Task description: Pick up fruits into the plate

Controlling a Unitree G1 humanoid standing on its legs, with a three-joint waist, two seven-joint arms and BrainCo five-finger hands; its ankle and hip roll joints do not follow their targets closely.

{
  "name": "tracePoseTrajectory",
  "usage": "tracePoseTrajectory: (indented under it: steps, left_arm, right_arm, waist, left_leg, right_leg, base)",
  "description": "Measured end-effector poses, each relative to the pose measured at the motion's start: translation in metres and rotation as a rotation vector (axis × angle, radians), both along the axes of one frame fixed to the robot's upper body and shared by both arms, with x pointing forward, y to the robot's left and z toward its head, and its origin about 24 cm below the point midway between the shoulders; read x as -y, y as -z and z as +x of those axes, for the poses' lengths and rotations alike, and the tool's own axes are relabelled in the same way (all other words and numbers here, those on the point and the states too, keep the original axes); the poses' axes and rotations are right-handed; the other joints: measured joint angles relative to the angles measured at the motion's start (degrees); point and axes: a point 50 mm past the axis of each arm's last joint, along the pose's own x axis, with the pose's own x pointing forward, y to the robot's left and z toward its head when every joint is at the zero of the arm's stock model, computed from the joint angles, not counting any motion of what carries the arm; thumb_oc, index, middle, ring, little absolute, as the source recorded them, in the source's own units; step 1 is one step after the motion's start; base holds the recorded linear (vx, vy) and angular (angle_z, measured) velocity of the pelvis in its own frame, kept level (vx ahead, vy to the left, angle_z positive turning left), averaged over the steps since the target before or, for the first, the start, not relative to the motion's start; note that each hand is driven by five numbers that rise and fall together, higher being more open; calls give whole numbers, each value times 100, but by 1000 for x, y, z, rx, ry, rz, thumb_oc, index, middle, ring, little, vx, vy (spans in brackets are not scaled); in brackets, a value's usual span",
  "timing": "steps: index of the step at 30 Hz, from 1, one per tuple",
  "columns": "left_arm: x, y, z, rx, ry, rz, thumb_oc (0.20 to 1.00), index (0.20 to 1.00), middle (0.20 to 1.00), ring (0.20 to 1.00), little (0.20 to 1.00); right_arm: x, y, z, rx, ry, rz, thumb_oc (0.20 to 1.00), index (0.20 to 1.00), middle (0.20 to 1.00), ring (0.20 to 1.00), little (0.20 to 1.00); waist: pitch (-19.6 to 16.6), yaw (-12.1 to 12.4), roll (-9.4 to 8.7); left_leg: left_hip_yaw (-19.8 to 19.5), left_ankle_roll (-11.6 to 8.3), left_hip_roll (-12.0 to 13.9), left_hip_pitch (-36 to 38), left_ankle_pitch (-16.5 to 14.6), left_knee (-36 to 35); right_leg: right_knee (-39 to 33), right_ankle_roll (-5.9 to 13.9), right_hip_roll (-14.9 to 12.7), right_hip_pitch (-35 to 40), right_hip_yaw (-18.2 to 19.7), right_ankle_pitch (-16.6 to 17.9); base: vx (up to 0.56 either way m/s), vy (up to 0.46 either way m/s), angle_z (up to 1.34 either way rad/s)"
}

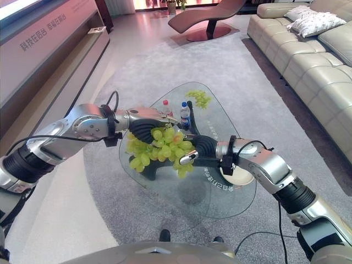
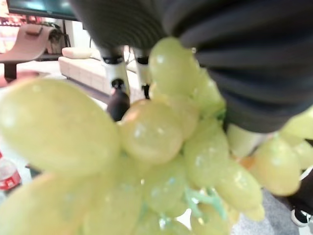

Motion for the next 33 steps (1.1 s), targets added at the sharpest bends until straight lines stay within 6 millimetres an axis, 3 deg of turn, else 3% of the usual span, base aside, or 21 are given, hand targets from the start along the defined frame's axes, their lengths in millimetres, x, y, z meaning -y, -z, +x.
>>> tracePoseTrajectory:
  steps: [1,2,24,25,26,27,33]
  left_arm:
    - [0,0,0,0,1,0,200,200,200,200,200]
    - [0,0,0,0,3,-1,200,200,200,200,200]
    - [1,0,-1,-11,7,-12,200,200,200,200,200]
    - [1,-1,-1,-11,7,-12,664,664,664,664,664]
    - [1,-1,-1,-11,5,-14,664,664,664,664,664]
    - [0,-1,0,-13,-4,-15,1000,1000,1000,1000,1000]
    - [-2,-2,3,-59,-34,-55,1000,1000,1000,1000,1000]
  right_arm:
    - [-1,1,-1,-6,-6,-1,1000,1000,1000,1000,1000]
    - [-1,2,-1,-14,-14,-2,200,200,200,200,200]
    - [-7,3,-5,-39,-71,15,200,200,200,200,200]
    - [-8,4,-5,-43,-73,19,200,200,200,200,200]
    - [-8,4,-6,-47,-77,20,200,200,200,200,200]
    - [-10,5,-7,-58,-90,30,200,200,200,200,200]
    - [-14,7,-11,-91,-106,75,200,200,200,200,200]
  waist:
    - [0,0,0]
    - [0,0,0]
    - [-3,-8,4]
    - [-3,-9,5]
    - [-3,-10,5]
    - [-5,-13,8]
    - [-6,-15,10]
  left_leg:
    - [0,0,0,0,0,0]
    - [0,0,0,2,0,0]
    - [5,5,2,35,-1,1]
    - [5,4,3,35,-3,-1]
    - [5,2,3,38,-10,1]
    - [6,-2,5,40,-35,-1]
    - [6,27,1,42,-24,0]
  right_leg:
    - [0,0,0,1,0,0]
    - [0,0,0,2,0,0]
    - [0,-1,1,29,9,-1]
    - [0,-1,1,30,10,-1]
    - [0,-1,2,32,10,0]
    - [0,-1,2,36,10,-1]
    - [1,-1,-2,37,11,-1]
  base:
    - [0,0,0]
    - [0,0,0]
    - [6,0,0]
    - [0,0,0]
    - [0,0,0]
    - [37,0,0]
    - [21,0,0]
